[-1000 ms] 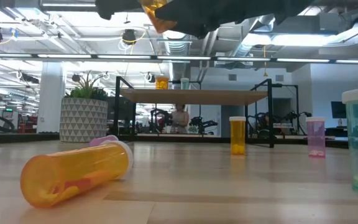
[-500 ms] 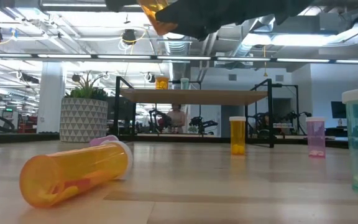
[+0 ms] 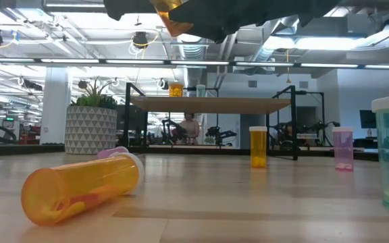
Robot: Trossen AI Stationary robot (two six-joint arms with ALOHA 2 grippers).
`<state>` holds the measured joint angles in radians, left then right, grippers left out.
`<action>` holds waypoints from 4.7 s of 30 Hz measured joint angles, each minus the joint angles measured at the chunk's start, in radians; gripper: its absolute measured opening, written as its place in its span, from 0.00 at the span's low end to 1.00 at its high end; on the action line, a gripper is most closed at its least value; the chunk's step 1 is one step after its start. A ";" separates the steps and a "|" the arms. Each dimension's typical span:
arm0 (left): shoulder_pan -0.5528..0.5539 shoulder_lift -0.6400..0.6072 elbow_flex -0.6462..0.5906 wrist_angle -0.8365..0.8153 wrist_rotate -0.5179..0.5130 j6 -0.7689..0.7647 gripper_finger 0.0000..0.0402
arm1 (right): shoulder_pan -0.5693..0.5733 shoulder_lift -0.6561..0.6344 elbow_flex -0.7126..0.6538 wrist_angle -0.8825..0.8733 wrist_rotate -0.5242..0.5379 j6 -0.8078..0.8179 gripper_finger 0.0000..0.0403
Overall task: Pick and place medicine bottles onto shelf by color
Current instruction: Put the big orange pill bottle on the shelf aligned with the other big orange pill bottle
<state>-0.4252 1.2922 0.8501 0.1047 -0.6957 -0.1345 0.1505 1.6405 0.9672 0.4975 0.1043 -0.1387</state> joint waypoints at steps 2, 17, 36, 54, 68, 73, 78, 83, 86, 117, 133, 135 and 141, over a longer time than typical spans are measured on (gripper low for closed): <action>0.000 0.000 0.000 0.005 0.000 0.000 0.66 | 0.000 0.000 0.000 0.000 0.000 0.000 0.48; 0.000 0.000 0.000 0.028 0.015 0.010 0.64 | 0.000 0.000 0.000 0.005 0.001 0.000 0.48; 0.004 0.000 0.000 0.028 0.024 -0.031 0.48 | 0.007 0.000 0.000 0.003 -0.004 0.026 0.48; 0.021 0.000 0.045 -0.027 0.064 -0.047 0.47 | -0.001 0.000 0.000 -0.012 -0.001 0.098 0.66; 0.021 -0.003 0.045 -0.058 0.067 -0.066 0.47 | -0.004 -0.090 0.002 -0.289 0.010 0.235 0.80; 0.036 -0.005 0.048 -0.089 0.055 -0.081 0.47 | -0.005 -0.166 0.002 -0.500 0.039 0.337 0.79; 0.130 -0.010 0.148 -0.337 0.069 -0.166 0.47 | 0.034 -0.200 0.000 -0.587 0.140 0.369 0.78; 0.283 -0.010 0.256 -0.498 0.159 -0.156 0.47 | 0.064 -0.204 0.000 -0.591 0.188 0.367 0.78; 0.391 -0.010 0.277 -0.512 0.228 -0.112 0.47 | 0.064 -0.204 0.000 -0.594 0.190 0.367 0.78; 0.786 0.295 0.540 -0.736 0.395 -0.018 0.47 | 0.073 -0.203 0.000 -0.587 0.190 0.349 0.77; 0.802 0.177 0.375 -0.510 0.422 -0.054 0.47 | 0.072 -0.203 0.000 -0.578 0.190 0.348 0.77; 0.802 0.148 0.346 -0.476 0.424 -0.055 0.47 | 0.071 -0.203 0.000 -0.573 0.190 0.343 0.77; 0.807 0.147 0.335 -0.500 0.427 -0.055 0.47 | 0.058 -0.203 0.000 -0.562 0.190 0.340 0.77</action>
<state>0.3814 1.4394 1.1854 -0.3948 -0.2689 -0.1894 0.2084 1.4380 0.9672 -0.0643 0.2939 0.2012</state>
